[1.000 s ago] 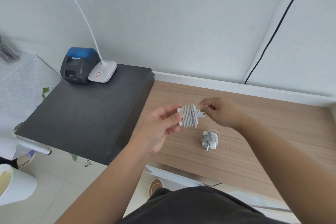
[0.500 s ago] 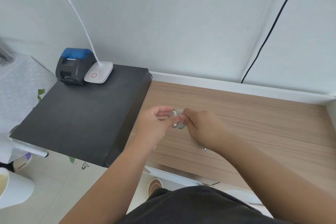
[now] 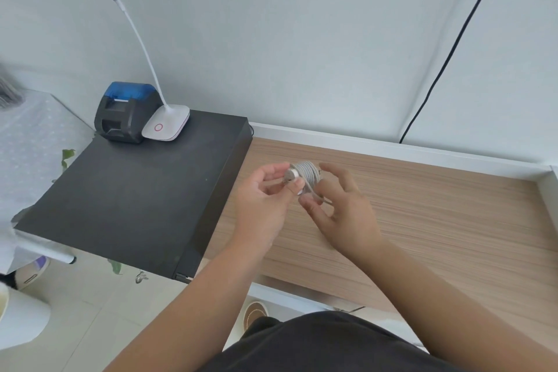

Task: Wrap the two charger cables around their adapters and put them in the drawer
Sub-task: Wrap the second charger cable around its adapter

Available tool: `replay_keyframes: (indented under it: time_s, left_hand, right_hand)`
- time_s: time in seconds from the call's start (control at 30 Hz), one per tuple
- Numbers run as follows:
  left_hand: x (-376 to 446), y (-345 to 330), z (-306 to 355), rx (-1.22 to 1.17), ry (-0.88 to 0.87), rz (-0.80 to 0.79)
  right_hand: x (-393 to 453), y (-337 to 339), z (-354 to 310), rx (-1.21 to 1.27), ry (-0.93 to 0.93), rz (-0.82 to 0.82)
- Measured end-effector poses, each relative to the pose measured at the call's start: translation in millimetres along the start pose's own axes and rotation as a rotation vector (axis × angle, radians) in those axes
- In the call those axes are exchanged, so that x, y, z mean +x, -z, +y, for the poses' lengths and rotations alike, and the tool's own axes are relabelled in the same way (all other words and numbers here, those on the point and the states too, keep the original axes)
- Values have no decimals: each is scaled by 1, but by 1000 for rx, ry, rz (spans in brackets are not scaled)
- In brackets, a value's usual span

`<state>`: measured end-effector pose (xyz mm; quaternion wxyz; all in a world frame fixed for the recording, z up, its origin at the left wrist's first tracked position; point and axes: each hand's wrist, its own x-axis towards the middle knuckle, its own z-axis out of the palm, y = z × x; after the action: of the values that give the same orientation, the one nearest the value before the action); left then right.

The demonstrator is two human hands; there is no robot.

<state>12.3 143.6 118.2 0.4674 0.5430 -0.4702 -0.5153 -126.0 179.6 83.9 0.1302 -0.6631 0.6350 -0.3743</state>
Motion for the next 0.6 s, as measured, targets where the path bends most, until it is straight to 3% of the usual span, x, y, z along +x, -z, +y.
replay_keyframes:
  time_s: [0.3, 0.53, 0.6]
  left_hand:
    - [0, 11, 3, 314, -386, -24]
    - [11, 24, -12, 697, -812, -121]
    - [10, 23, -13, 702, -841, -111]
  right_hand:
    - [9, 28, -6, 294, 130, 9]
    - [21, 50, -25, 740, -135, -16]
    - [22, 52, -27, 836, -162, -36]
